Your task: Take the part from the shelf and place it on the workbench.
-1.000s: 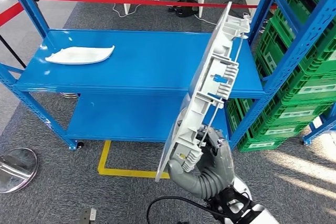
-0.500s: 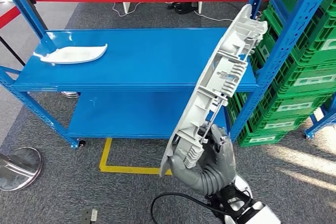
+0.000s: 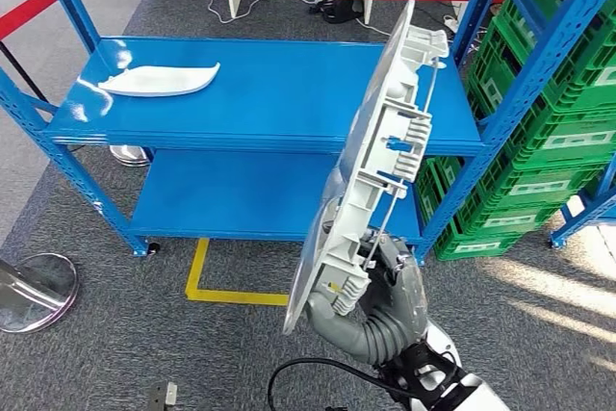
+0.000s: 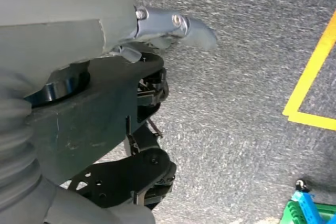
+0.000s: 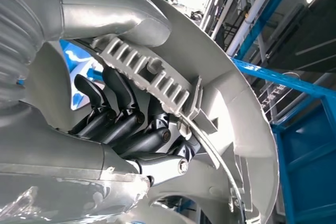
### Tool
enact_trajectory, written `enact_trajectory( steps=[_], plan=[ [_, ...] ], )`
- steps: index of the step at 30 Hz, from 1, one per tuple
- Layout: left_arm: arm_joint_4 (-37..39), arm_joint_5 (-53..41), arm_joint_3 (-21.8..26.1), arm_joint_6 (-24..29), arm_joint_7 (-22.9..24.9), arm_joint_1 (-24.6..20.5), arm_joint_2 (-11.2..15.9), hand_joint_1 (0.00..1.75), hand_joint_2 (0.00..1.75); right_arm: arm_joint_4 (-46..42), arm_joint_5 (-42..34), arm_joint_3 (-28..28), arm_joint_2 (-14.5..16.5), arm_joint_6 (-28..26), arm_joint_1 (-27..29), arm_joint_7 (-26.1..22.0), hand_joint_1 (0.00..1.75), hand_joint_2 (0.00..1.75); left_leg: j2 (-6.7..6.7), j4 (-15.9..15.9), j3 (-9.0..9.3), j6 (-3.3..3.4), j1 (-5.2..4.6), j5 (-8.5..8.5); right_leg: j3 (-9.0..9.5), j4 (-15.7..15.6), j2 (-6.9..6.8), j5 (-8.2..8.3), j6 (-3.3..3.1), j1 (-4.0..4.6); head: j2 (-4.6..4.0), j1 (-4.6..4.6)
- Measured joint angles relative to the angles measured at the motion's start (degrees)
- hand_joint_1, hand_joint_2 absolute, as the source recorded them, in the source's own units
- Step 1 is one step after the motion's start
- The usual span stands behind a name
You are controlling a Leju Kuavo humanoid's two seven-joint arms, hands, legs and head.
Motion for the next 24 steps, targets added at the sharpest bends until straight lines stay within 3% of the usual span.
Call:
enact_trajectory(
  steps=[1, 4, 6, 8, 9, 11, 13, 14, 15, 16, 18, 20, 21, 24],
  plan=[
    [0.0, 0.0, 0.0, 0.0, 0.0, 0.0, 0.0, 0.0, 1.75, 0.0, 0.0, 0.0, 0.0, 0.0, 0.0, 0.0, 1.75, 1.75, -0.01, 0.0, -0.45, -0.05, -0.05, 0.36, 1.94, -2.0, 0.0, 0.99, -0.2, 0.05, 0.0, 0.0],
    [0.0, 0.0, 0.0, 0.0, 0.0, 0.0, 0.0, 0.0, 1.75, 0.0, 0.0, 0.0, 0.0, 0.0, -0.1, 0.0, 1.75, 1.75, -0.11, 0.1, -1.36, -0.6, -0.13, 1.39, 10.43, -14.1, 0.02, 3.69, -0.94, 0.39, 0.01, -0.04],
    [0.0, 0.0, 0.0, 0.0, 0.0, 0.0, 0.0, 0.0, 1.75, 0.0, 0.0, 0.0, 0.0, 0.0, -0.2, 0.0, 1.75, 1.75, -0.08, 0.0, -1.66, -1.26, -0.1, 2.14, 12.33, -17.4, 0.12, 3.7, -1.17, 0.72, 0.01, 0.05],
    [0.0, -0.1, 0.0, 0.0, 0.0, 0.0, 0.0, 0.0, 1.75, 0.0, 0.0, -0.1, 0.0, 0.0, -0.2, 0.0, 1.75, 1.75, -0.07, -0.1, -1.88, -1.95, 0.03, 2.63, 11.85, -17.7, 0.15, 4.45, -1.64, 0.73, 0.01, 0.22],
    [0.0, -0.1, 0.0, 0.0, 0.0, 0.0, 0.0, 0.0, 1.75, 0.0, 0.0, 0.0, 0.0, 0.0, -0.2, 0.0, 1.75, 1.75, -0.07, 0.3, -2.22, -2.28, 0.06, 1.97, 11.53, -17.9, 0.09, 4.9, -2.02, 0.62, 0.01, 0.19],
    [0.0, -0.1, 0.0, 0.0, 0.0, 0.0, 0.0, 0.0, 1.75, 0.0, 0.0, 0.0, 0.0, 0.0, -0.2, 0.0, 1.75, 1.75, -0.07, 4.5, -3.94, -2.88, 0.12, -1.85, 10.67, -18.2, -0.07, 5.94, -2.69, 0.31, 0.0, -0.01],
    [0.0, -0.1, 0.0, 0.0, 0.0, 0.0, 0.1, 0.0, 1.75, 0.0, 0.0, -0.1, 0.0, 0.0, -0.1, 0.0, 1.75, 1.75, -0.05, 12.2, -6.59, -3.37, 0.22, -6.5, 9.43, -18.1, -0.14, 6.82, -2.95, 0.28, 0.0, -0.2],
    [0.0, -0.1, 0.0, 0.0, 0.0, 0.0, 0.1, 0.0, 1.75, 0.0, 0.0, -0.1, 0.0, -0.1, -0.1, 0.0, 1.75, 1.75, -0.05, 15.1, -7.38, -3.55, 0.29, -7.63, 8.86, -18.1, -0.16, 7.23, -2.92, 0.25, 0.0, -0.21],
    [0.0, -0.1, 0.0, 0.0, 0.0, 0.0, 0.1, 0.0, 1.75, 0.0, 0.0, -0.1, 0.0, -0.1, 0.0, 0.0, 1.75, 1.75, -0.04, 16.2, -7.24, -3.7, 0.36, -7.66, 8.35, -18.1, -0.16, 7.59, -2.81, 0.19, 0.0, -0.21],
    [0.0, -0.1, 0.0, 0.0, 0.0, 0.0, 0.2, 0.0, 1.75, 0.0, 0.0, -0.2, 0.0, -0.1, 0.0, 0.0, 1.75, 1.75, -0.04, 14.9, -5.88, -3.82, 0.44, -6.65, 7.94, -18.1, -0.15, 7.92, -2.64, 0.09, 0.0, -0.21],
    [0.0, -0.1, 0.0, 0.0, 0.0, 0.0, 0.2, 0.0, 1.75, 0.0, 0.0, -0.1, 0.0, -0.1, 0.0, 0.0, 1.75, 1.75, -0.01, 7.4, -0.66, -4.13, 0.72, -3.67, 7.4, -17.9, -0.1, 8.4, -2.14, -0.09, 0.0, -0.25],
    [0.0, -0.1, 0.0, 0.1, 0.0, -0.2, 0.1, 0.0, 1.75, 0.0, 0.0, -0.1, 0.0, 0.0, 0.0, 0.0, 1.75, 1.75, -0.22, 0.9, 3.3, -4.02, 0.82, -2.4, 6.85, -17.6, -0.07, 8.83, -1.47, 0.03, 0.0, -0.41],
    [0.0, -0.2, 0.0, 0.2, 0.0, -0.2, 0.1, 0.0, 1.75, 0.0, 0.0, -0.1, 0.0, 0.0, -0.1, 0.0, 1.75, 1.75, -0.33, -0.4, 3.91, -3.72, 0.78, -2.46, 6.6, -17.5, -0.07, 9.09, -1.1, 0.15, 0.0, -0.48],
    [0.0, -0.4, 0.0, 0.5, 0.0, -0.1, 0.0, 0.0, 1.75, 0.0, 0.0, -0.1, 0.0, 0.0, 0.0, 0.0, 1.75, 1.75, -0.32, -0.6, 3.14, -2.04, 0.71, -2.04, 5.93, -17.1, -0.1, 9.06, -0.08, -0.02, 0.0, -0.45]
  ],
)
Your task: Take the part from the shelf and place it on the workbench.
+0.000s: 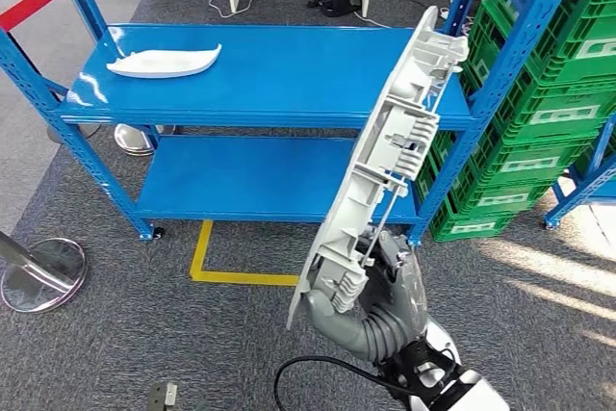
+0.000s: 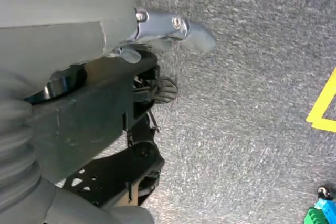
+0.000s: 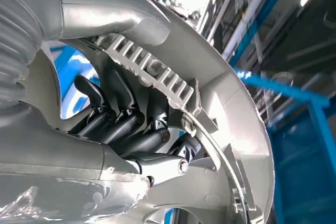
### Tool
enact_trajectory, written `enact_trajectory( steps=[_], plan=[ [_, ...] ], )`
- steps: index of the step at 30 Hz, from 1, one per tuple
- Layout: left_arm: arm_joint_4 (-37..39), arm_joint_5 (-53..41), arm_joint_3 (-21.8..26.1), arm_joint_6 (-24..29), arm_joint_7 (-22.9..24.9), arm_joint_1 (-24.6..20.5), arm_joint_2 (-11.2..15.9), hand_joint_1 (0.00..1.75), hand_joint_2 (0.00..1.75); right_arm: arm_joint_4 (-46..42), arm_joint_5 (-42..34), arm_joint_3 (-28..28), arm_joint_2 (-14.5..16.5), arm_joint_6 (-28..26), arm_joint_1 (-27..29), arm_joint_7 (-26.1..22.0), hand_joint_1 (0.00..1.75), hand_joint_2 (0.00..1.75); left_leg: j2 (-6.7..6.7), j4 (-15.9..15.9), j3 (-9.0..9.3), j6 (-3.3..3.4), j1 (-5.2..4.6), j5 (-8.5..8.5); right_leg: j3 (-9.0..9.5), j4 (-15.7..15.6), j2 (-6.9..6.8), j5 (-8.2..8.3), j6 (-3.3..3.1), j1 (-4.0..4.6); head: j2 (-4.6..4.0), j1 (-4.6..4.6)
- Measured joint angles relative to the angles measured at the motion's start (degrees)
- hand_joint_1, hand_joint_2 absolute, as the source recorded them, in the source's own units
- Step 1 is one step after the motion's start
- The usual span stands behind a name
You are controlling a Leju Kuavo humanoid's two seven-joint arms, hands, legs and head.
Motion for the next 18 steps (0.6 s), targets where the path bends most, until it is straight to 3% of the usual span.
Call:
enact_trajectory(
  steps=[2, 4, 5, 6, 7, 9, 11, 12, 15, 16, 18],
  plan=[
    [0.0, 0.0, 0.0, 0.1, 0.0, 0.0, 0.0, 0.0, 1.75, 0.0, 0.0, 0.1, 0.0, 0.0, 0.0, 0.0, 1.75, 1.75, 0.13, -0.1, -0.73, 1.04, 0.05, 0.69, -1.71, 3.9, 0.01, -3.31, 0.46, -0.1, 0.0, 0.19],
    [0.0, 0.0, 0.0, 0.1, 0.0, 0.0, 0.0, 0.0, 1.75, 0.0, 0.0, 0.1, 0.0, 0.0, 0.0, 0.0, 1.75, 1.75, 0.22, 0.0, -1.63, 1.58, -0.17, 1.37, -4.36, 11.8, 0.01, -8.13, 0.73, -0.08, 0.0, 0.34],
    [0.0, 0.0, 0.0, 0.1, 0.0, 0.0, 0.0, 0.0, 1.75, 0.0, 0.0, 0.1, 0.0, 0.0, 0.0, 0.0, 1.75, 1.75, 0.27, 0.0, -2.07, 1.68, -0.3, 1.71, -5.21, 15.0, 0.01, -9.58, 0.74, -0.07, 0.0, 0.33],
    [0.0, 0.0, 0.0, 0.1, 0.0, 0.0, 0.0, 0.0, 1.75, 0.0, 0.0, 0.1, 0.0, 0.0, 0.0, 0.0, 1.75, 1.75, 0.31, 0.0, -2.5, 1.73, -0.44, 2.05, -5.13, 16.4, 0.01, -9.96, 0.66, -0.03, 0.0, 0.33],
    [0.0, -0.1, 0.0, 0.1, 0.0, 0.0, 0.0, 0.0, 1.75, 0.0, 0.0, 0.1, 0.0, 0.0, 0.1, 0.0, 1.75, 1.75, 0.32, 0.0, -2.89, 1.73, -0.54, 2.38, -3.84, 15.3, 0.01, -9.24, 0.48, 0.02, 0.0, 0.32],
    [0.0, -0.1, 0.0, 0.1, 0.0, 0.0, 0.0, 0.0, 1.75, 0.0, 0.0, 0.1, -0.1, 0.0, 0.0, 0.0, 1.75, 1.75, 0.24, 0.1, -3.47, 1.55, -0.64, 2.97, 1.6, 7.5, 0.01, -6.5, -0.05, 0.18, 0.0, 0.33],
    [0.0, -0.1, 0.0, 0.1, 0.0, 0.0, 0.0, 0.0, 1.75, 0.0, 0.0, 0.1, -0.1, 0.0, 0.0, 0.0, 1.75, 1.75, 0.18, 0.2, -3.84, 1.07, -0.7, 3.59, 6.04, 0.4, 0.07, -5.11, -0.52, 0.49, 0.0, 0.28],
    [0.0, -0.1, 0.0, 0.1, 0.0, 0.0, 0.0, 0.0, 1.75, -0.1, 0.0, 0.1, -0.1, 0.0, 0.0, 0.0, 1.75, 1.75, 0.19, 0.2, -3.96, 0.75, -0.67, 3.94, 6.74, -0.9, 0.12, -5.07, -0.71, 0.68, 0.0, 0.33],
    [0.0, -0.1, 0.0, 0.1, 0.1, 0.1, -0.1, 0.0, 1.75, -0.1, 0.0, 0.1, -0.1, 0.0, 0.0, 0.0, 1.75, 1.75, 0.22, 0.2, -4.42, -0.31, -0.51, 4.37, 5.91, -1.1, 0.17, -4.07, -1.65, 0.82, 0.01, 0.49],
    [0.0, -0.1, 0.0, 0.1, 0.1, 0.1, 0.0, 0.0, 1.75, -0.1, 0.0, 0.1, -0.1, 0.0, 0.0, 0.0, 1.75, 1.75, 0.22, 1.1, -4.9, -0.63, -0.49, 3.26, 5.47, -1.2, 0.11, -3.55, -2.13, 0.69, 0.01, 0.41],
    [0.0, -0.1, 0.0, 0.1, 0.2, 0.1, 0.0, 0.0, 1.75, -0.1, 0.0, 0.1, -0.1, 0.0, 0.0, 0.0, 1.75, 1.75, 0.24, 6.1, -6.83, -1.13, -0.41, -1.48, 4.39, -1.3, -0.02, -2.42, -2.79, 0.49, 0.01, 0.25]
  ],
)
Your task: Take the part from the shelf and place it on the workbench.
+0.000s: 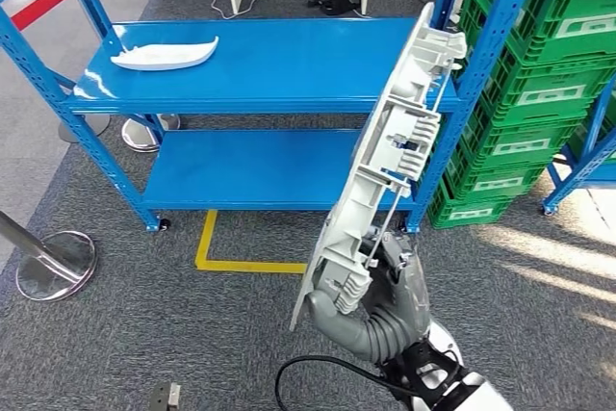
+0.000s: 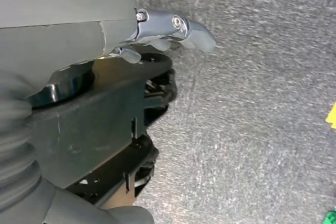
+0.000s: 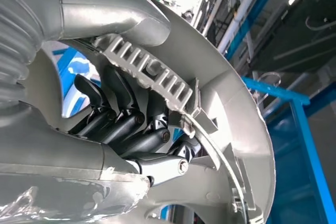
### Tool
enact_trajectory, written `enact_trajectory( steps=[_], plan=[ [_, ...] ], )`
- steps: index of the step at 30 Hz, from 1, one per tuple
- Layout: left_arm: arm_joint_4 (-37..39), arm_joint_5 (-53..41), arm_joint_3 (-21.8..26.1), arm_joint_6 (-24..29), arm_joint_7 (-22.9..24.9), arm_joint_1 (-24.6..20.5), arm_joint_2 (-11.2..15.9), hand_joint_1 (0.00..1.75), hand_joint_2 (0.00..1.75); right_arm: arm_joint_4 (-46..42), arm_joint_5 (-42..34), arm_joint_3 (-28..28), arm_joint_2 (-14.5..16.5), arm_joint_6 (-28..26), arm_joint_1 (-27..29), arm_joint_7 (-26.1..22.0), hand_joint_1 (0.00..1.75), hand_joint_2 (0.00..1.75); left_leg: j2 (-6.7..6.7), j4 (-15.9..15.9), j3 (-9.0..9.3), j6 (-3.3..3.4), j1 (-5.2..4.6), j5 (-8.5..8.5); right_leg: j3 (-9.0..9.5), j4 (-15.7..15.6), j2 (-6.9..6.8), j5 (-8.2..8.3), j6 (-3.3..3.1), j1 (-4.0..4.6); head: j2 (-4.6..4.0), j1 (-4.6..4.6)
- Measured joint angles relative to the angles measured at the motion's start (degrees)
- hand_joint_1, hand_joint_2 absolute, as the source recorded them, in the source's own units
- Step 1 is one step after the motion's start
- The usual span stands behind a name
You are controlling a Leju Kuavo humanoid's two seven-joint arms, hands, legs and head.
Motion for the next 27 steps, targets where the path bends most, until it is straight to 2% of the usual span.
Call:
enact_trajectory(
  steps=[1, 2, 3, 4, 5, 6, 7, 8, 9, 10, 11, 12, 15, 17, 18, 20, 21, 22, 23, 24, 25, 26, 27],
  plan=[
    [0.0, 0.0, 0.0, 0.0, 0.0, 0.0, 0.0, 0.0, 1.75, 0.0, 0.0, 0.0, 0.0, 0.0, 0.0, 0.0, 1.75, 1.75, 0.0, 4.0, -1.26, -0.2, 0.03, -2.69, -0.74, 0.0, -0.02, 0.55, -0.14, -0.01, -0.01, -0.1],
    [0.0, 0.0, 0.0, 0.1, 0.1, 0.0, 0.1, 0.0, 1.75, 0.0, 0.0, -0.1, 0.0, -0.1, 0.0, 0.0, 1.75, 1.75, 0.0, 7.6, -2.28, -0.37, 0.05, -4.56, -1.46, 0.0, -0.04, 1.07, -0.13, -0.01, -0.01, -0.11],
    [0.0, 0.0, 0.0, 0.1, 0.2, 0.0, 0.1, 0.0, 1.75, 0.0, 0.0, -0.1, 0.0, -0.1, 0.1, 0.0, 1.75, 1.75, 0.0, 10.1, -2.62, -0.49, 0.06, -5.14, -2.19, 0.1, -0.06, 1.6, -0.08, -0.02, -0.01, -0.11],
    [0.0, 0.0, 0.0, 0.1, 0.3, 0.0, 0.1, 0.0, 1.75, 0.0, 0.0, -0.1, 0.0, -0.1, 0.1, 0.0, 1.75, 1.75, 0.01, 10.8, -2.08, -0.56, 0.08, -4.54, -2.93, 0.1, -0.07, 2.15, 0.0, -0.04, -0.01, -0.12],
    [0.0, -0.1, 0.0, 0.1, 0.3, 0.0, 0.2, 0.0, 1.75, 0.0, 0.0, -0.1, 0.0, -0.1, 0.1, 0.0, 1.75, 1.75, 0.01, 9.3, -0.49, -0.6, 0.11, -3.0, -3.6, 0.2, -0.06, 2.64, 0.12, -0.09, 0.0, -0.11],
    [0.0, -0.1, 0.0, 0.1, 0.3, -0.1, 0.2, 0.0, 1.75, 0.0, 0.0, -0.1, 0.0, -0.1, 0.1, 0.0, 1.75, 1.75, 0.02, 6.2, 1.98, -0.67, 0.18, -1.31, -4.24, 0.3, -0.03, 3.12, 0.3, -0.17, 0.0, -0.12],
    [0.0, -0.1, 0.0, 0.1, 0.3, -0.1, 0.2, 0.0, 1.75, 0.0, 0.0, -0.1, 0.0, -0.1, 0.1, 0.0, 1.75, 1.75, 0.01, 2.2, 4.84, -0.78, 0.27, -0.36, -4.78, 0.5, 0.0, 3.5, 0.54, -0.13, 0.0, -0.15],
    [0.0, -0.1, 0.0, 0.1, 0.3, -0.2, 0.2, 0.0, 1.75, 0.0, 0.0, -0.1, 0.0, -0.1, 0.1, 0.0, 1.75, 1.75, -0.12, -1.7, 7.4, -0.61, 0.28, -0.14, -5.26, 0.8, 0.03, 3.86, 0.81, -0.06, 0.0, -0.21],
    [0.0, -0.1, 0.0, 0.1, 0.3, -0.3, 0.1, 0.0, 1.75, 0.0, 0.0, -0.1, 0.0, -0.1, 0.1, 0.0, 1.75, 1.75, -0.24, -4.4, 9.04, -0.33, 0.28, -0.32, -5.58, 0.9, 0.05, 4.27, 1.09, 0.04, -0.01, -0.21],
    [0.0, -0.1, 0.0, 0.1, 0.3, -0.4, 0.1, 0.0, 1.75, 0.0, 0.0, -0.1, 0.0, -0.1, 0.1, 0.0, 1.75, 1.75, -0.37, -5.8, 9.74, 0.1, 0.18, -0.64, -5.83, 1.0, 0.04, 4.73, 1.38, 0.11, 0.0, -0.25],
    [0.0, -0.1, 0.0, 0.1, 0.3, -0.4, 0.0, 0.0, 1.75, 0.0, 0.0, -0.1, 0.0, -0.1, 0.1, 0.0, 1.75, 1.75, -0.49, -6.3, 9.7, 0.62, 0.04, -0.63, -5.97, 0.9, 0.03, 5.19, 1.61, 0.07, 0.01, -0.22],
    [0.0, -0.1, 0.0, 0.1, 0.3, -0.4, 0.0, 0.0, 1.75, 0.0, 0.0, -0.1, 0.0, -0.1, 0.1, 0.0, 1.75, 1.75, -0.48, -6.1, 9.42, 0.86, -0.03, -0.46, -6.01, 0.8, 0.02, 5.53, 1.78, 0.01, 0.01, -0.17],
    [0.0, -0.1, 0.0, 0.1, 0.3, -0.3, 0.0, 0.0, 1.75, 0.0, 0.0, -0.1, 0.0, -0.1, 0.1, 0.0, 1.75, 1.75, -0.48, -6.0, 9.25, 1.08, -0.14, -0.33, -6.08, 0.7, 0.03, 5.82, 1.97, -0.07, 0.01, -0.15],
    [0.0, -0.1, 0.0, 0.1, 0.3, -0.2, 0.0, 0.0, 1.75, 0.0, 0.1, -0.1, 0.0, -0.1, 0.1, 0.0, 1.75, 1.75, -0.43, -6.1, 9.03, 1.46, -0.08, -0.08, -6.19, 0.7, 0.07, 6.0, 2.16, -0.1, 0.01, -0.21],
    [0.0, -0.1, 0.0, 0.1, 0.3, -0.2, 0.0, 0.0, 1.75, 0.0, 0.1, 0.0, 0.0, -0.1, 0.1, 0.0, 1.75, 1.75, -0.32, -6.1, 8.36, 2.0, -0.04, 0.56, -7.08, 3.1, 0.08, 3.66, 2.45, -0.17, 0.0, -0.12],
    [0.0, -0.1, 0.0, 0.2, 0.4, -0.2, 0.0, 0.0, 1.75, 0.0, 0.1, 0.0, 0.0, -0.1, 0.2, -0.1, 1.75, 1.75, -0.1, -6.1, 6.0, 2.95, -0.08, 2.56, -9.51, 12.4, 0.09, -2.83, 2.97, -0.29, 0.0, 0.1],
    [0.0, -0.1, 0.0, 0.2, 0.3, -0.2, 0.0, 0.0, 1.75, 0.0, 0.1, 0.0, 0.0, -0.1, 0.2, -0.1, 1.75, 1.75, -0.02, -6.1, 4.64, 3.24, -0.16, 3.62, -10.14, 16.7, 0.07, -5.52, 3.12, -0.33, -0.01, 0.24],
    [0.0, -0.1, 0.0, 0.2, 0.3, -0.2, 0.0, 0.0, 1.75, 0.0, 0.1, 0.0, 0.0, -0.1, 0.2, 0.0, 1.75, 1.75, 0.0, -6.1, 3.62, 3.18, -0.22, 4.35, -9.25, 17.8, 0.07, -5.11, 3.01, -0.32, -0.01, 0.24],
    [0.0, -0.1, 0.0, 0.1, 0.2, -0.2, 0.0, 0.0, 1.75, 0.0, 0.1, 0.0, 0.0, -0.1, 0.2, 0.0, 1.75, 1.75, -0.01, -6.1, 2.91, 3.07, -0.25, 4.86, -7.01, 15.6, 0.07, -3.37, 2.83, -0.31, -0.01, 0.24],
    [0.0, -0.1, 0.0, 0.1, 0.1, -0.2, 0.0, 0.0, 1.75, 0.0, 0.1, 0.0, 0.0, -0.1, 0.2, 0.0, 1.75, 1.75, -0.03, -6.1, 2.34, 2.9, -0.26, 5.36, -3.99, 11.8, 0.06, -2.2, 2.58, -0.27, -0.01, 0.25],
    [0.0, 0.0, 0.0, 0.0, -0.1, -0.2, 0.0, 0.0, 1.75, 0.0, 0.1, 0.0, 0.0, -0.1, 0.1, 0.0, 1.75, 1.75, -0.06, -6.0, 1.92, 2.65, -0.3, 5.84, -0.66, 7.4, 0.05, -1.98, 2.34, -0.17, 0.0, 0.24],
    [0.0, 0.0, 0.0, 0.0, -0.2, -0.2, 0.0, 0.0, 1.75, 0.0, 0.1, 0.0, 0.0, -0.1, 0.1, 0.0, 1.75, 1.75, -0.07, -6.0, 1.7, 2.36, -0.34, 6.27, 1.92, 3.7, 0.05, -2.46, 2.17, -0.06, 0.01, 0.2],
    [0.0, 0.1, 0.0, -0.1, -0.3, -0.2, 0.0, 0.0, 1.75, 0.0, 0.1, 0.0, 0.0, -0.1, 0.1, 0.0, 1.75, 1.75, -0.07, -5.9, 1.6, 2.03, -0.34, 6.65, 3.41, 1.1, 0.08, -3.31, 2.02, 0.08, 0.01, 0.22]
  ],
)
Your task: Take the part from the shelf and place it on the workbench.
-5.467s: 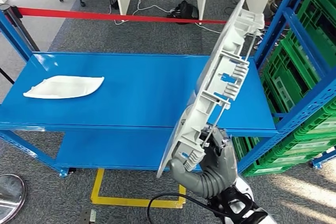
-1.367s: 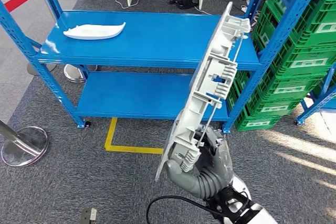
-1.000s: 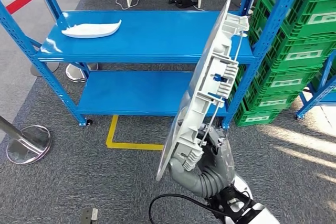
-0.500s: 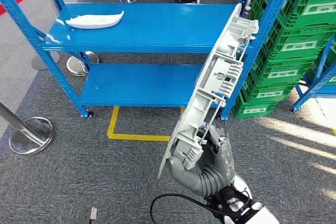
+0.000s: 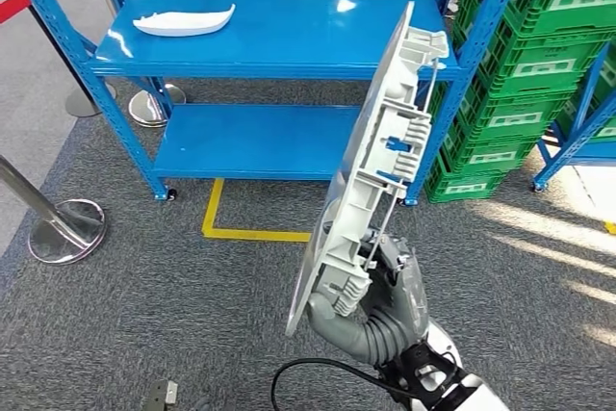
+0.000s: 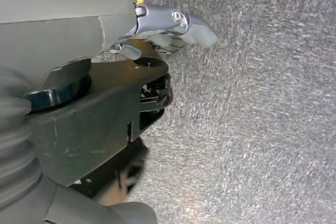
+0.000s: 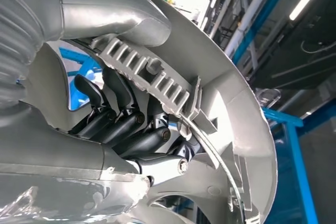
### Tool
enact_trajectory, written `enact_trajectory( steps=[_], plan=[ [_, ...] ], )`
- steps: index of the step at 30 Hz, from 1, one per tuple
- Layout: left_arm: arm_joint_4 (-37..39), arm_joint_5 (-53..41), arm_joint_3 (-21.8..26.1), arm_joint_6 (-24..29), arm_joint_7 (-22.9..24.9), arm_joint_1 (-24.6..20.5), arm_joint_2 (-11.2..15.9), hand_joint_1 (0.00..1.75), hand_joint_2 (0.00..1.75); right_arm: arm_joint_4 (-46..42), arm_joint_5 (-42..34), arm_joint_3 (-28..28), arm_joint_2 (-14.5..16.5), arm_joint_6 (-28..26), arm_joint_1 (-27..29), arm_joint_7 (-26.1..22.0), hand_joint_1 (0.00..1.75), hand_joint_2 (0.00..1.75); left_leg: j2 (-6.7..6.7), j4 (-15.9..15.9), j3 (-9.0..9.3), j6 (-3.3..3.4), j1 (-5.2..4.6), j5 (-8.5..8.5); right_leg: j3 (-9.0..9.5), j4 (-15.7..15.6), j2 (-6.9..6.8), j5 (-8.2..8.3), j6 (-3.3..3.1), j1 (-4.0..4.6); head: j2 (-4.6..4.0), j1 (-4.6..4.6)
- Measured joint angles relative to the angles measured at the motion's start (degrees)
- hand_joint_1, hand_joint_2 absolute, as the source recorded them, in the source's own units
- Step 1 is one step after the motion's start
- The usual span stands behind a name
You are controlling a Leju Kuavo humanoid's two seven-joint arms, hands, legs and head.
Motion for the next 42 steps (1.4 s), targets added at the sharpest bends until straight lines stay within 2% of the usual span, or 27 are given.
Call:
enact_trajectory(
  steps=[2, 3, 4, 5, 7, 8, 9, 10, 11, 13, 14, 15, 18, 19, 21, 23, 24, 25, 26, 28, 30, 34, 36, 39, 40, 41, 42],
  plan=[
    [0.0, 0.0, 0.0, 0.0, -0.1, 0.0, 0.0, 0.0, 1.75, 0.0, 0.0, 0.0, 0.0, 0.0, 0.0, 0.0, 1.75, 1.75, 0.05, -0.1, -0.07, -0.74, 0.11, 0.68, 0.14, -1.2, 0.09, -0.19, -0.48, 0.19, 0.0, 0.03],
    [0.0, 0.0, 0.0, 0.0, -0.1, 0.0, 0.0, 0.0, 1.75, 0.0, 0.0, 0.0, 0.0, -0.1, 0.0, 0.0, 1.75, 1.75, 0.05, 0.1, -0.25, -1.08, 0.19, 0.53, -0.12, -1.3, 0.08, 0.18, -0.89, 0.15, -0.01, 0.06],
    [0.0, 0.0, 0.0, 0.1, -0.1, 0.0, 0.0, 0.0, 1.75, 0.0, 0.0, -0.1, 0.0, -0.1, 0.0, 0.0, 1.75, 1.75, 0.05, 0.9, -0.67, -1.41, 0.23, -0.43, -0.33, -1.4, 0.04, 0.64, -1.36, 0.08, 0.0, -0.05],
    [0.0, 0.0, 0.0, 0.1, -0.1, 0.0, 0.0, 0.0, 1.75, 0.0, 0.0, -0.1, 0.0, -0.1, 0.0, 0.0, 1.75, 1.75, 0.05, 2.9, -1.5, -1.7, 0.25, -2.27, -0.59, -1.5, -0.02, 1.14, -1.75, -0.03, -0.01, -0.16],
    [0.0, 0.0, 0.0, 0.2, -0.1, 0.1, 0.1, 0.0, 1.75, 0.0, 0.0, -0.1, 0.0, -0.2, 0.1, -0.1, 1.75, 1.75, 0.05, 10.1, -4.2, -2.18, 0.3, -7.19, -1.46, -1.5, -0.09, 1.94, -2.15, -0.08, -0.01, -0.38],
    [0.0, 0.0, 0.0, 0.2, -0.1, 0.1, 0.1, 0.0, 1.75, 0.0, 0.1, -0.1, 0.0, -0.3, 0.1, -0.1, 1.75, 1.75, 0.05, 13.7, -5.41, -2.37, 0.33, -8.84, -1.93, -1.4, -0.09, 2.28, -2.18, -0.07, -0.01, -0.39],
    [0.0, 0.0, 0.0, 0.2, -0.1, 0.1, 0.2, 0.0, 1.75, 0.0, 0.1, -0.2, 0.0, -0.4, 0.1, -0.1, 1.75, 1.75, 0.06, 15.9, -5.92, -2.48, 0.35, -9.42, -2.33, -1.4, -0.09, 2.55, -2.15, -0.07, -0.01, -0.4],
    [0.0, 0.0, 0.0, 0.3, -0.1, 0.1, 0.2, 0.0, 1.75, 0.0, 0.1, -0.2, 0.0, -0.6, 0.2, -0.1, 1.75, 1.75, 0.06, 15.9, -5.3, -2.55, 0.38, -8.81, -2.64, -1.4, -0.08, 2.75, -2.08, -0.09, -0.01, -0.4],
    [0.0, 0.0, 0.0, 0.3, -0.1, 0.2, 0.2, 0.0, 1.75, 0.0, 0.3, -0.2, 0.0, -0.9, 0.2, -0.3, 1.75, 1.75, 0.08, 13.6, -3.57, -2.56, 0.42, -7.36, -2.82, -1.3, -0.06, 2.89, -1.99, -0.13, 0.0, -0.4],
    [0.0, 0.0, 0.0, 0.4, -0.2, 0.1, 0.2, 0.0, 1.75, 0.0, 0.8, -0.3, 0.0, -1.7, 0.3, -0.7, 1.75, 1.75, 0.11, 5.9, 1.5, -2.47, 0.42, -4.51, -3.1, -1.1, -0.04, 2.97, -1.68, -0.13, -0.01, -0.4],
    [0.0, -0.1, 0.0, 0.5, -0.3, 0.1, 0.2, 0.0, 1.75, -0.1, 1.2, -0.3, 0.0, -2.2, 0.3, -1.0, 1.75, 1.75, 0.07, 2.8, 3.38, -2.22, 0.36, -3.84, -3.31, -0.9, -0.03, 2.99, -1.45, -0.06, 0.0, -0.4],
    [0.0, -0.2, 0.0, 0.5, -0.3, 0.1, 0.2, 0.0, 1.75, -0.1, 1.7, -0.3, 0.0, -2.7, 0.3, -1.2, 1.75, 1.75, 0.03, 0.9, 4.41, -1.87, 0.29, -3.77, -3.48, -0.7, -0.02, 3.04, -1.19, 0.02, -0.01, -0.39],
    [0.0, -0.2, 0.0, 0.6, -0.5, 0.1, 0.1, 0.0, 1.75, -0.3, 2.2, -0.3, 0.0, -3.4, 0.4, -0.9, 1.75, 1.75, -0.04, -0.1, 4.35, -0.53, 0.25, -3.86, -3.89, -0.4, 0.01, 3.11, -0.32, 0.05, -0.01, -0.35],
    [0.0, -0.1, 0.0, 0.6, -0.6, 0.1, 0.1, 0.0, 1.75, -0.3, 1.5, -0.3, 0.0, -3.2, 0.5, -0.4, 1.75, 1.75, -0.02, -0.1, 4.25, -0.14, 0.32, -3.73, -4.26, 0.3, -0.01, 2.56, 0.0, 0.02, -0.01, -0.24],
    [0.0, 0.0, 0.0, 0.6, -0.9, 0.2, 0.1, 0.0, 1.75, -0.3, -0.6, -0.3, 0.0, -2.2, 0.9, 0.5, 1.75, 1.75, 0.02, -0.2, 4.04, 0.48, 0.46, -3.47, -6.45, 5.0, -0.02, -0.32, 0.57, -0.04, -0.01, 0.07],
    [0.0, 0.0, 0.1, 0.6, -1.1, 0.3, 0.1, 0.0, 1.75, -0.1, -1.9, -0.2, 0.0, -1.5, 1.4, 0.7, 1.75, 1.75, 0.03, -0.2, 3.66, 0.8, 0.39, -3.26, -10.1, 12.8, -0.03, -3.93, 0.89, -0.09, -0.01, 0.25],
    [0.0, 0.0, 0.1, 0.6, -1.1, 0.4, 0.1, 0.0, 1.75, 0.0, -2.1, -0.2, 0.0, -1.4, 1.6, 0.6, 1.75, 1.75, 0.04, -0.2, 3.48, 0.86, 0.36, -3.16, -11.44, 15.6, -0.03, -4.78, 0.95, -0.1, -0.01, 0.25],
    [0.0, 0.0, 0.1, 0.6, -1.2, 0.5, 0.1, 0.0, 1.75, 0.1, -1.9, -0.2, 0.0, -1.4, 1.8, 0.5, 1.75, 1.75, 0.04, -0.2, 3.36, 0.87, 0.35, -3.07, -11.83, 16.4, -0.03, -4.54, 0.94, -0.1, -0.01, 0.26],
    [0.0, 0.0, 0.1, 0.6, -1.2, 0.5, 0.1, 0.0, 1.75, 0.2, -1.6, -0.2, 0.0, -1.8, 1.9, 0.1, 1.75, 1.75, 0.01, -0.2, 3.31, 0.83, 0.36, -3.0, -11.04, 15.0, -0.04, -3.21, 0.88, -0.13, -0.01, 0.25],
    [0.0, -0.1, 0.2, 0.6, -1.3, 0.6, 0.1, 0.0, 1.75, 0.2, -0.4, -0.3, 0.1, -3.1, 2.1, -0.8, 1.75, 1.75, -0.11, 0.0, 3.28, 0.56, 0.39, -2.9, -7.12, 7.3, -0.04, 0.69, 0.8, -0.26, -0.01, 0.27],
    [0.0, -0.2, 0.3, 0.8, -1.3, 0.6, 0.1, 0.0, 1.75, 0.2, 0.5, -0.3, 0.4, -4.7, 2.1, -1.4, 1.75, 1.75, -0.25, 0.3, 2.98, 0.01, 0.19, -2.75, -4.23, 1.3, 0.17, 2.58, 0.53, -0.33, -0.01, 0.27],
    [0.0, -0.5, 0.5, 1.0, -1.3, 0.6, 0.1, 0.0, 1.75, 0.1, 1.1, -0.6, 0.8, -6.2, 2.3, -1.8, 1.75, 1.75, -0.21, 0.7, 2.21, -1.29, 0.21, -2.67, -4.49, 0.6, 0.51, 3.02, -0.75, -0.22, -0.01, 0.23],
    [0.0, -0.7, 0.5, 1.1, -1.3, 0.6, 0.1, 0.0, 1.75, 0.1, 1.7, -0.7, 1.1, -7.2, 2.3, -2.1, 1.75, 1.75, -0.16, 4.1, 0.61, -1.78, 0.26, -5.17, -4.73, 0.5, 0.38, 3.38, -1.48, -0.41, -0.01, 0.01],
    [0.0, -1.0, 0.5, 1.1, -1.3, 0.6, 0.2, 0.0, 1.75, 0.0, 2.8, -1.0, 1.4, -9.1, 2.3, -2.5, 1.75, 1.75, -0.11, 15.0, -4.28, -2.13, 0.26, -10.57, -5.45, 0.5, 0.22, 3.76, -2.03, -0.29, -0.01, -0.25],
    [0.0, -1.0, 0.5, 1.2, -1.3, 0.6, 0.2, 0.0, 1.75, 0.0, 3.1, -1.1, 1.4, -9.5, 2.3, -2.5, 1.75, 1.75, -0.11, 17.0, -5.1, -2.12, 0.25, -10.97, -5.64, 0.5, 0.14, 3.88, -2.11, -0.23, -0.01, -0.26],
    [0.0, -1.1, 0.5, 1.2, -1.3, 0.6, 0.2, 0.0, 1.75, 0.0, 3.3, -1.2, 1.4, -9.8, 2.3, -2.5, 1.75, 1.75, -0.08, 17.1, -5.0, -2.03, 0.24, -10.41, -5.77, 0.5, 0.02, 3.97, -2.14, -0.19, -0.01, -0.29],
    [0.0, -1.1, 0.5, 1.2, -1.3, 0.5, 0.3, 0.0, 1.75, 0.0, 3.7, -1.3, 1.4, -10.1, 2.3, -2.4, 1.75, 1.75, 0.1, 14.9, -3.7, -1.86, 0.21, -8.8, -5.81, 0.5, -0.17, 4.04, -2.13, -0.15, -0.01, -0.31]
  ],
)
